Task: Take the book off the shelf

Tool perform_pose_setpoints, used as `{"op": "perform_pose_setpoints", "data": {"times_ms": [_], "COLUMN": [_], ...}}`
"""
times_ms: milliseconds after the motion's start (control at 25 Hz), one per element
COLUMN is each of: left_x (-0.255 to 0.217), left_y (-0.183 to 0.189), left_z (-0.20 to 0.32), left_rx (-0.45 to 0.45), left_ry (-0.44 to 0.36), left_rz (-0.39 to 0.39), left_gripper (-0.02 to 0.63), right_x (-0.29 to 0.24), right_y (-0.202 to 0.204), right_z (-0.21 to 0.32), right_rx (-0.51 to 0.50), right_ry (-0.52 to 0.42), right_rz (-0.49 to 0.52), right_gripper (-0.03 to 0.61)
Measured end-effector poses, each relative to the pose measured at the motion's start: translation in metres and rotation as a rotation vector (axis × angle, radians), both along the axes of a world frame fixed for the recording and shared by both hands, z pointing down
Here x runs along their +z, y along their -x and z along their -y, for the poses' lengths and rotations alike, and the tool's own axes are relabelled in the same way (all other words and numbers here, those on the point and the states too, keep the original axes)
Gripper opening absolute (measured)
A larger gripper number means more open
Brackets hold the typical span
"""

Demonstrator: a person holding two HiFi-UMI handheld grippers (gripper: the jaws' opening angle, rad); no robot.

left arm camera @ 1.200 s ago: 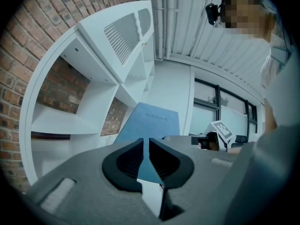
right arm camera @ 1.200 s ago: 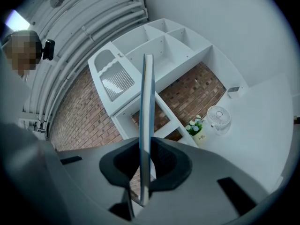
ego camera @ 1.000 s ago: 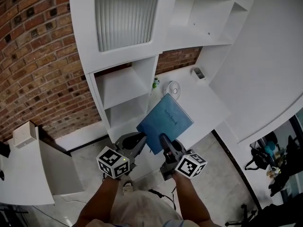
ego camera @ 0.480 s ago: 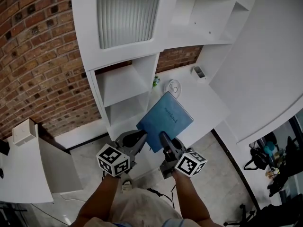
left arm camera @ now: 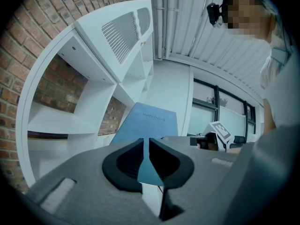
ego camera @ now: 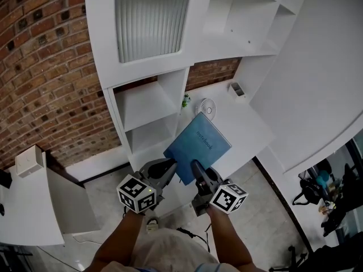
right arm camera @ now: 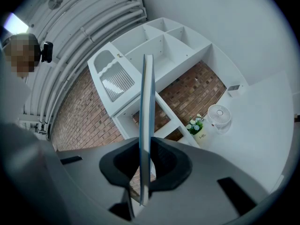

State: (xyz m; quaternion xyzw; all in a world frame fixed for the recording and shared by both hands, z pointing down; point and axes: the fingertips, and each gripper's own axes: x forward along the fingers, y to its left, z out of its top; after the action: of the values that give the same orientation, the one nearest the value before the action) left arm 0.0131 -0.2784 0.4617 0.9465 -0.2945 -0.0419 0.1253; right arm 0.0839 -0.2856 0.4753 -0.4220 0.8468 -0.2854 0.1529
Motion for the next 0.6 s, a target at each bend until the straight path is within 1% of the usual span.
{"op": "perform_pose_setpoints", "data": {"times_ms": [600], "left_x": [0.0016], "left_y": [0.0008], "left_z": [-0.0056], "left_rx": [-0.002], "left_ry": [0.005], "left_rz": [-0.006], "left_gripper": [0.025], "right_x": [0.0057], "right_y": [0.0015], "right_z": [-0.0055], "right_rx": [0.007], "right_ry": [0.013], "right_rz": [0.008], "right_gripper": [0.054]}}
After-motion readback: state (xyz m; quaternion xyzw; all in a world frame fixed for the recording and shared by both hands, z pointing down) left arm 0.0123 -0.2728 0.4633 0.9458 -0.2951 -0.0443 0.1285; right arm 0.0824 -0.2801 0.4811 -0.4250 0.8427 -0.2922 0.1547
